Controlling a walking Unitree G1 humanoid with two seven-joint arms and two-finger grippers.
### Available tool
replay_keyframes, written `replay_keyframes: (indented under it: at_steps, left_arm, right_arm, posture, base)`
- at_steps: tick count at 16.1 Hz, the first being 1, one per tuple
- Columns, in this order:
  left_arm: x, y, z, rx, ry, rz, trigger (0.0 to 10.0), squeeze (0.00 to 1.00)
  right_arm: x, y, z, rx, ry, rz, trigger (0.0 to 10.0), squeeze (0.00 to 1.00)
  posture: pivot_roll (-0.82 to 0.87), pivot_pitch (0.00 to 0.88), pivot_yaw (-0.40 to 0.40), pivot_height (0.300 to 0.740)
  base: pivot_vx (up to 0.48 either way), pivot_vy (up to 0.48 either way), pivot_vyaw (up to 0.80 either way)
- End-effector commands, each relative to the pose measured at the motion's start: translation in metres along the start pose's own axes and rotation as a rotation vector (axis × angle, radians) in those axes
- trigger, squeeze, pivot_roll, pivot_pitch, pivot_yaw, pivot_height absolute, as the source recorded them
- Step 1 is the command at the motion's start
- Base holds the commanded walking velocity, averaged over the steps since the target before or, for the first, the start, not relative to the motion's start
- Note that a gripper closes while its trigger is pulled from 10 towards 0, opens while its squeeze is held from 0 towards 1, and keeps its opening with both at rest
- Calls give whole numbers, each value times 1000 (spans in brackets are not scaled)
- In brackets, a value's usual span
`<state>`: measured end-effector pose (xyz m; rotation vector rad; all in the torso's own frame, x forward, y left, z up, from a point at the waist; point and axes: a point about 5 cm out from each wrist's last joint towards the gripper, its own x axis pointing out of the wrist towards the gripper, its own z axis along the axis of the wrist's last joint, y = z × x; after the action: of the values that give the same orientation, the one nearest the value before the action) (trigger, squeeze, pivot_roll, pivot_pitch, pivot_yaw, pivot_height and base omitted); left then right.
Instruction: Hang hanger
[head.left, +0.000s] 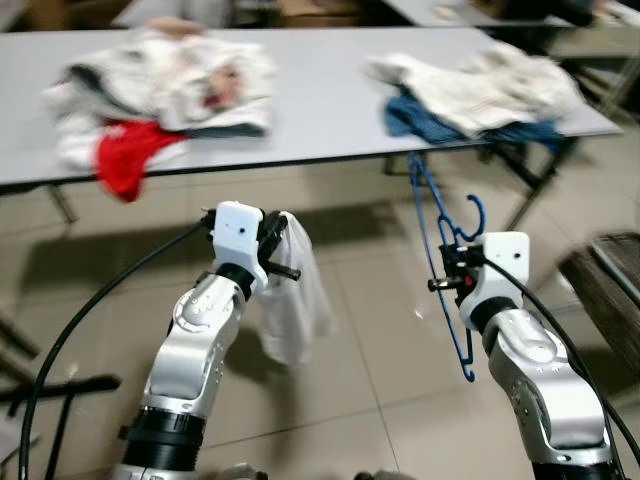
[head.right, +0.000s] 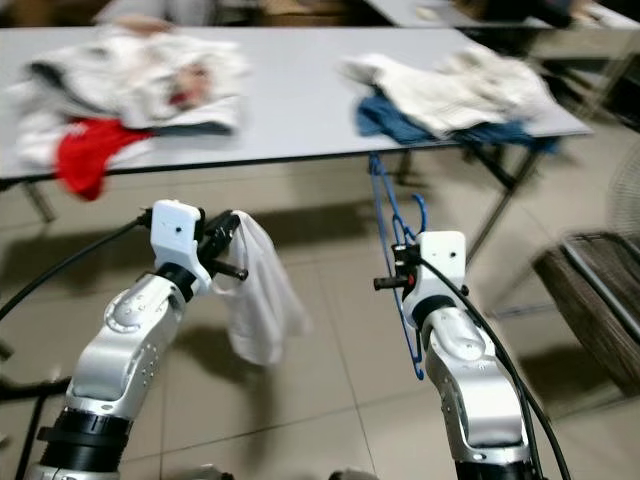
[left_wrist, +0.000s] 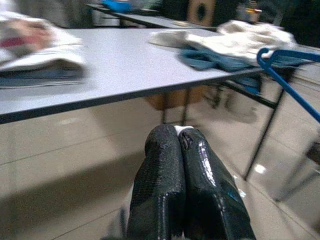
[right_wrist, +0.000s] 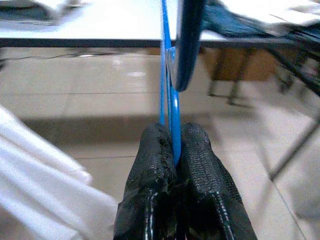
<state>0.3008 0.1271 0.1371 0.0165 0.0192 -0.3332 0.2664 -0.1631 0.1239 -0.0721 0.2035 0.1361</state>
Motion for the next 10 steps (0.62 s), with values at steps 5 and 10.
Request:
replay_keyframes:
  at_steps: [5,10]
  left_arm:
    - [2,2,18,21,-66,-7,10000,0]
    - [5,9,24,65,-68,-29,10000,0]
  right_arm:
    - [1,-7,17,-26,-74,23,10000,0]
    - [-11,-27,32,-258,-94,190,10000,0]
  posture:
    - [-37,4,-57,740]
    - [-50,10,-49,740]
  base:
    - [311,0,640]
    - [329,0,0]
